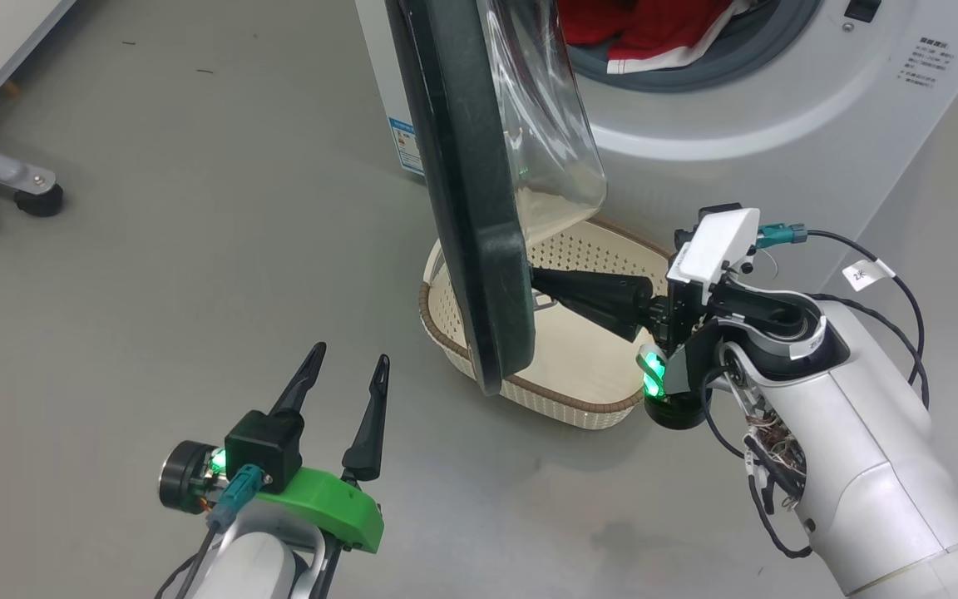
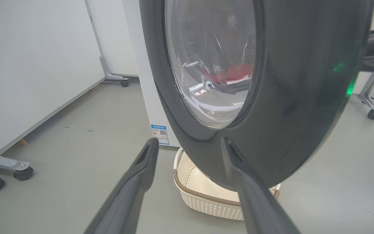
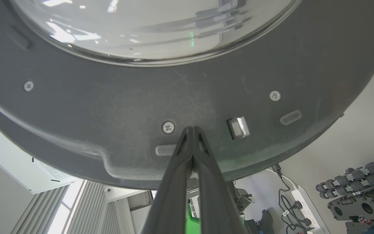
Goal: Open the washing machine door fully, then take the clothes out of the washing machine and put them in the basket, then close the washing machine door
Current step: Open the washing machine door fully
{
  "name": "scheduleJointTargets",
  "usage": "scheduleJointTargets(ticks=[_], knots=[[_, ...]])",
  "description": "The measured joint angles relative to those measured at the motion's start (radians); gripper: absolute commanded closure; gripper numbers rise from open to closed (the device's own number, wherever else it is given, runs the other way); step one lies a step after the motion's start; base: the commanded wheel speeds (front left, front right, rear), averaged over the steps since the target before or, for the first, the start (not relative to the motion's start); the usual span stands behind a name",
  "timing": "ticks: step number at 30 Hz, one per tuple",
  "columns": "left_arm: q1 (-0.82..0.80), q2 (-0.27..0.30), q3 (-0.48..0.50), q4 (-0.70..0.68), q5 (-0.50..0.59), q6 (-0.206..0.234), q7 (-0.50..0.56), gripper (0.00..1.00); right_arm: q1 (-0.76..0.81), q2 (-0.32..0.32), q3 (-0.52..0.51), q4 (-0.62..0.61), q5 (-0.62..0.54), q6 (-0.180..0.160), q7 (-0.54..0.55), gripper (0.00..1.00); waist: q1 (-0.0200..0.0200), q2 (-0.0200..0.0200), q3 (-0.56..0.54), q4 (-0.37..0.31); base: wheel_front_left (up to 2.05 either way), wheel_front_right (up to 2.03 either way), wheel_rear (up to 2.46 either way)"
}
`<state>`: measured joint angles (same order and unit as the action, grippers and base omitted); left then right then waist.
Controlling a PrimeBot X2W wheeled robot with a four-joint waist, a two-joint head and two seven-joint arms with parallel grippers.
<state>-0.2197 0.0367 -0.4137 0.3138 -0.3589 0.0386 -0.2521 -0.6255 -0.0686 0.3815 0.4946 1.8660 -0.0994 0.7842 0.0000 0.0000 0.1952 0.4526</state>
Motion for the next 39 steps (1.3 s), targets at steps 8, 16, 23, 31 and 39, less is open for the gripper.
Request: scheduleJointTargets(ticks=[8, 16, 23, 31, 39], knots=[[0.002, 0.0, -0.005, -0.001, 0.0, 0.0, 0.0, 0.0, 0.002, -0.001, 0.082, -0.026, 0.044, 0.0, -0.047, 1.0, 0.0, 0.0, 0.004, 0.006, 0.0, 0.0, 0.0], [0.005, 0.0, -0.007, -0.007, 0.0, 0.0, 0.0, 0.0, 0.001, -0.002, 0.135, -0.048, 0.071, -0.001, -0.092, 1.0, 0.0, 0.0, 0.019, 0.009, 0.0, 0.0, 0.0], [0.005, 0.0, 0.02, -0.006, 0.0, 0.009, 0.0, 0.0, 0.001, 0.0, 0.143, -0.039, 0.071, 0.013, -0.137, 1.0, 0.0, 0.0, 0.014, -0.002, 0.0, 0.0, 0.0], [0.005, 0.0, 0.063, -0.001, 0.013, 0.01, 0.0, 0.0, 0.001, -0.01, 0.16, -0.017, -0.044, 0.087, -0.198, 1.0, 0.0, 0.0, -0.028, -0.036, 0.0, 0.0, 0.0], [0.023, 0.014, 0.101, 0.006, 0.026, 0.01, 0.0, 0.0, 0.02, -0.163, 0.247, -0.023, -0.316, 0.196, -0.322, 1.0, 0.0, 0.0, -0.09, -0.088, 0.0, 0.0, 0.0]])
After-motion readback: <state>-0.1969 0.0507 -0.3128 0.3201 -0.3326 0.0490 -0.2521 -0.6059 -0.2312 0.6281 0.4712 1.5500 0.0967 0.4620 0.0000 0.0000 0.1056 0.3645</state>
